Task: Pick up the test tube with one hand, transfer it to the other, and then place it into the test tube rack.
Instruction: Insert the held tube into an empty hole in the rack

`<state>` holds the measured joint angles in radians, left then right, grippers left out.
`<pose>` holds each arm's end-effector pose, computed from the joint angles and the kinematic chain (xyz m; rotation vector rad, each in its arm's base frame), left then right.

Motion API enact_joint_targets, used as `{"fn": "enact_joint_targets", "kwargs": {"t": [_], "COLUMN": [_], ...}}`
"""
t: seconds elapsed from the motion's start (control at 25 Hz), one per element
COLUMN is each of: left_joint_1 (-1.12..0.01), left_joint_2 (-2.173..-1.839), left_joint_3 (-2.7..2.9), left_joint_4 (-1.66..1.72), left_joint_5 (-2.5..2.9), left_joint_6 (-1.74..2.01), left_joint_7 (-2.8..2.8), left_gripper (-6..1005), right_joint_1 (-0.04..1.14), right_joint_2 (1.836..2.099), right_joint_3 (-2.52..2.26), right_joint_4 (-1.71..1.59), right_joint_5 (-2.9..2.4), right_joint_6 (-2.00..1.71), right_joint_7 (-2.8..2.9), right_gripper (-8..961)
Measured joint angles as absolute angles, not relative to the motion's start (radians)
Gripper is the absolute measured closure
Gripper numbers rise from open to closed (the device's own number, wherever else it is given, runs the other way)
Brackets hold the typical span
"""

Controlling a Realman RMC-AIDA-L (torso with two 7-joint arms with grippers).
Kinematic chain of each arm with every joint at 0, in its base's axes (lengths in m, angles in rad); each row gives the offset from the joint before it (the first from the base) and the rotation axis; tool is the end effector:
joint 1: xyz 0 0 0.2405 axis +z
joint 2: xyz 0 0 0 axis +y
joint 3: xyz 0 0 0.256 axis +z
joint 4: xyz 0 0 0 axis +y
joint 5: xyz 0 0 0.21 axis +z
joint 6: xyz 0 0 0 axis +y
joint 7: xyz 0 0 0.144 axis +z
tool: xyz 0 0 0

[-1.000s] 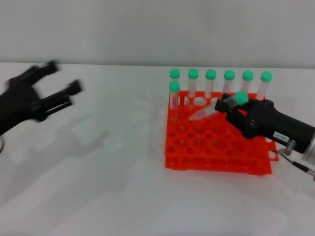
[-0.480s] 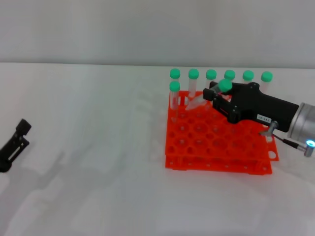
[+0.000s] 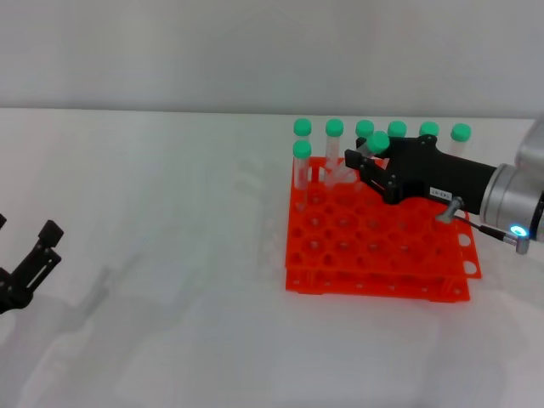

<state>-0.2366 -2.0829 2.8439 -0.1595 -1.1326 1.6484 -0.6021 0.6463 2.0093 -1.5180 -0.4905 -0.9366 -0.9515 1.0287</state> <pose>-0.3656 0.2246 0.0236 -1.6937 -0.5786 -0.9527 0.1971 0.4046 -0.0401 -2.4330 0.3725 0.7732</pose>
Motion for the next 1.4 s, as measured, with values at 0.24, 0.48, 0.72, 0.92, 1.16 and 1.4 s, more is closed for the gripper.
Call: {"fn": "enact_joint_targets", "kwargs": {"t": [0.24, 0.48, 0.72, 0.92, 1.16, 1.4], "left_joint_1": [-0.242, -0.247, -0.247, -0.243, -0.234, -0.228], "left_joint_2": [-2.082, -2.083, -2.082, -2.084, -2.083, -2.083], "left_joint_3": [2.844, 2.844, 2.844, 2.844, 2.844, 2.844], "left_joint_4": [-0.152, -0.139, -0.124, -0.113, -0.094, -0.070], "left_joint_5": [-1.133, -1.135, -1.136, -1.132, -1.127, -1.122], "left_joint_6": [1.640, 1.618, 1.594, 1.589, 1.584, 1.564], "left_joint_7": [-0.603, -0.607, -0.604, -0.607, -0.605, -0.602], "left_gripper": [106, 106, 106, 106, 106, 106], "right_joint_1": [0.666, 0.689, 0.702, 0.723, 0.748, 0.763], "right_joint_2": [2.010, 2.009, 2.004, 2.009, 2.014, 2.023], "right_joint_3": [-1.534, -1.547, -1.549, -1.550, -1.560, -1.570], "right_joint_4": [-0.490, -0.491, -0.495, -0.503, -0.504, -0.505], "right_joint_5": [-0.941, -1.000, -1.036, -1.086, -1.091, -1.087], "right_joint_6": [-0.903, -0.858, -0.857, -0.837, -0.827, -0.827], "right_joint_7": [1.036, 1.092, 1.136, 1.165, 1.167, 1.163], "right_gripper": [707, 703, 698, 695, 690, 686]}}
